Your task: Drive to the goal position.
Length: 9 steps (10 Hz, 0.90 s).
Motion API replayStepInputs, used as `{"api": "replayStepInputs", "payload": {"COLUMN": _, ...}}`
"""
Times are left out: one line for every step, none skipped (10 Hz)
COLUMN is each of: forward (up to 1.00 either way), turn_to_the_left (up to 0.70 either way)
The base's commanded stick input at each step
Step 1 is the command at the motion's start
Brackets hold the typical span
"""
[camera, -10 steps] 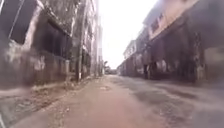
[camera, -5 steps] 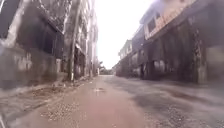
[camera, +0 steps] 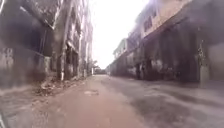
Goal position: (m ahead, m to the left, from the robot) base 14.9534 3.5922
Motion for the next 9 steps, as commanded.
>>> {"api": "replayStepInputs", "payload": {"forward": 0.85, "turn_to_the_left": -0.3}}
{"api": "replayStepInputs", "payload": {"forward": 0.85, "turn_to_the_left": -0.3}}
{"api": "replayStepInputs", "payload": {"forward": 0.85, "turn_to_the_left": -0.3}}
{"api": "replayStepInputs", "payload": {"forward": 0.85, "turn_to_the_left": 0.0}}
{"api": "replayStepInputs", "payload": {"forward": 0.85, "turn_to_the_left": 0.0}}
{"api": "replayStepInputs", "payload": {"forward": 0.85, "turn_to_the_left": 0.0}}
{"api": "replayStepInputs", "payload": {"forward": 0.85, "turn_to_the_left": 0.0}}
{"api": "replayStepInputs", "payload": {"forward": 0.85, "turn_to_the_left": 0.0}}
{"api": "replayStepInputs", "payload": {"forward": 0.85, "turn_to_the_left": 0.0}}
